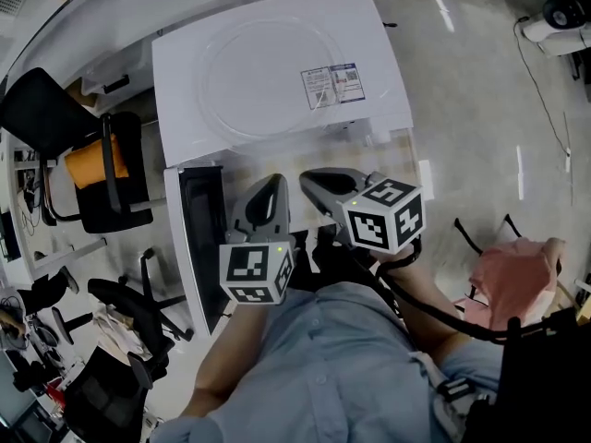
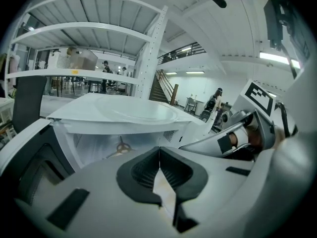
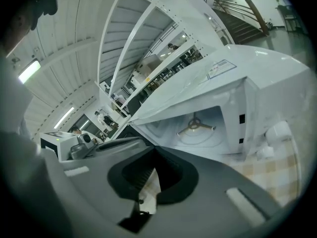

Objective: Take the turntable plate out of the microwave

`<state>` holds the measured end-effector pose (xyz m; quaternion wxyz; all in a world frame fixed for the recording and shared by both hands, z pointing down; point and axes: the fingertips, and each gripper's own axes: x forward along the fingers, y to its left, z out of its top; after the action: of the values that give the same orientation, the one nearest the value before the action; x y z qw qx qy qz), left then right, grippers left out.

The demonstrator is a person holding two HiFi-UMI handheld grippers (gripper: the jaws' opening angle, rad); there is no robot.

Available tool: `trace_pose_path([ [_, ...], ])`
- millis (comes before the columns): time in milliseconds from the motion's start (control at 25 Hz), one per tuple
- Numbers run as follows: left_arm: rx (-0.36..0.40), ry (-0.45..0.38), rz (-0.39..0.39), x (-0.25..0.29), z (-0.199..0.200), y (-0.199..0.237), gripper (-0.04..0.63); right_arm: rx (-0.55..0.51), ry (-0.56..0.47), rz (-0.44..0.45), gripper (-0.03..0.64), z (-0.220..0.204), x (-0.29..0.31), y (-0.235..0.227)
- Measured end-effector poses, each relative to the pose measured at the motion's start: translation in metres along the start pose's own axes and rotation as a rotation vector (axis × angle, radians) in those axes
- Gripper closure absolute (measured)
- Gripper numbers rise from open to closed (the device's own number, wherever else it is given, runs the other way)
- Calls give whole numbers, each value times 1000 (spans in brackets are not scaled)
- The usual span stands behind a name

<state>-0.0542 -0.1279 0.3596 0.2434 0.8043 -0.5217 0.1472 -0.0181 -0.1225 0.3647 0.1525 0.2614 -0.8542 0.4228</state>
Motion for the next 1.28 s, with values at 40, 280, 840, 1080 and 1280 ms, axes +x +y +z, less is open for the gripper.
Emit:
trace_pose_path([
  [40, 1, -9, 3, -6, 0, -4, 588, -1, -5, 10, 615, -4, -4, 5],
  [280, 42, -135, 35, -46, 21, -24, 588, -67, -112, 57, 615, -7, -33, 40],
  [840, 159, -487, 162, -106, 102, -43, 588, -268, -393, 59, 615, 33, -71, 93],
  [1080, 147, -496, 162, -107, 99, -46, 588, -288, -423, 27, 617, 34, -78, 89],
  [1280, 134, -494, 148, -112, 98, -49, 588, -299, -438, 17, 617, 36, -81, 95],
])
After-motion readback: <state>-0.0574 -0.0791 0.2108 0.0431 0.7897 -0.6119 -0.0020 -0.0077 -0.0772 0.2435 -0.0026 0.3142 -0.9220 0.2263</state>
